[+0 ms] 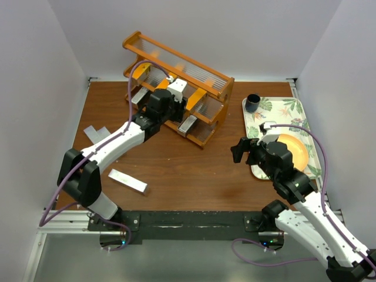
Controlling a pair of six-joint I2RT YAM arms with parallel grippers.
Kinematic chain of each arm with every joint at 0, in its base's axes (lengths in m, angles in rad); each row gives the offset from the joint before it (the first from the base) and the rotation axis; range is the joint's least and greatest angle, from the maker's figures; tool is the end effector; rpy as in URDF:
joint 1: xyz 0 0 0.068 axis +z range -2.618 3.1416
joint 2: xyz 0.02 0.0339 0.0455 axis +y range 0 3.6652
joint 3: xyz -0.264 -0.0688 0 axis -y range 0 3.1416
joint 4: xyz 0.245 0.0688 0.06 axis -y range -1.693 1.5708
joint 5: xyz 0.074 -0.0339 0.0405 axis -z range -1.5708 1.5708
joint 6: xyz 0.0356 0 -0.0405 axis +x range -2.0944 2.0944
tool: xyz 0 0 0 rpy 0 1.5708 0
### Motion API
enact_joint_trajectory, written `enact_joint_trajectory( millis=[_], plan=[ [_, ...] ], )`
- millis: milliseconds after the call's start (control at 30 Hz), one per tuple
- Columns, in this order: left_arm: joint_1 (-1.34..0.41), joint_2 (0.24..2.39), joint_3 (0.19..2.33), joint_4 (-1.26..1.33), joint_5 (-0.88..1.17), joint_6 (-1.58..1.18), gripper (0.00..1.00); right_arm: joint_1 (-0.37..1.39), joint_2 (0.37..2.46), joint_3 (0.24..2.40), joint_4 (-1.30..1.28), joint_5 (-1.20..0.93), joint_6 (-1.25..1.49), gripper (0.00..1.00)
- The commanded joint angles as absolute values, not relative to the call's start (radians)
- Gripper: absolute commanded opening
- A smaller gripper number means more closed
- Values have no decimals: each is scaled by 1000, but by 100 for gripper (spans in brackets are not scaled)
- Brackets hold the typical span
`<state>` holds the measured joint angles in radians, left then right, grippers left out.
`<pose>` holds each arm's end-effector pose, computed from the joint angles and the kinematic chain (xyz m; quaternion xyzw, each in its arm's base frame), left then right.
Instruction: Place and organize the toothpastes onto the shelf
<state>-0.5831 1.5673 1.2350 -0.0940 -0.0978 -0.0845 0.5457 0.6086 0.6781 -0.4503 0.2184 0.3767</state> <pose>0.3107 -0.2008 0.3090 0.1815 0.8203 -0.1384 0.5245 0.1276 0.0685 0.3009 -0.0086 0.8254 0.1671 0.5391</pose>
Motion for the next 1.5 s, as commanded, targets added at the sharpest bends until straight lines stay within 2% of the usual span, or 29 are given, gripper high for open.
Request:
enact_joint_trajectory(
  millis=[0, 100, 167, 467, 700, 933, 1200, 1467],
  plan=[
    [-586, 1585, 1289, -78, -81, -67, 54, 546, 603, 672, -423, 225, 370, 98],
    [-586, 1565, 1287, -95, -92, -75, 56, 545, 601, 672, -423, 225, 370, 98],
    [-584, 1543, 1278, -116, -115, -89, 62, 546, 600, 672, -422, 225, 371, 98],
    [-578, 1283, 1114, -164, -325, -190, 74, 548, 600, 670, -416, 215, 370, 98],
    [-428, 1164, 988, -250, -351, -342, 81, 546, 588, 670, -414, 201, 370, 98],
    [-342, 1013, 812, -325, -481, -423, 99, 546, 571, 675, -420, 184, 368, 98],
    [-327, 859, 614, -374, -629, -656, 100, 546, 546, 675, -413, 153, 368, 98],
    [-327, 879, 463, -264, -759, -859, 99, 546, 528, 667, -403, 126, 370, 98]
  ],
)
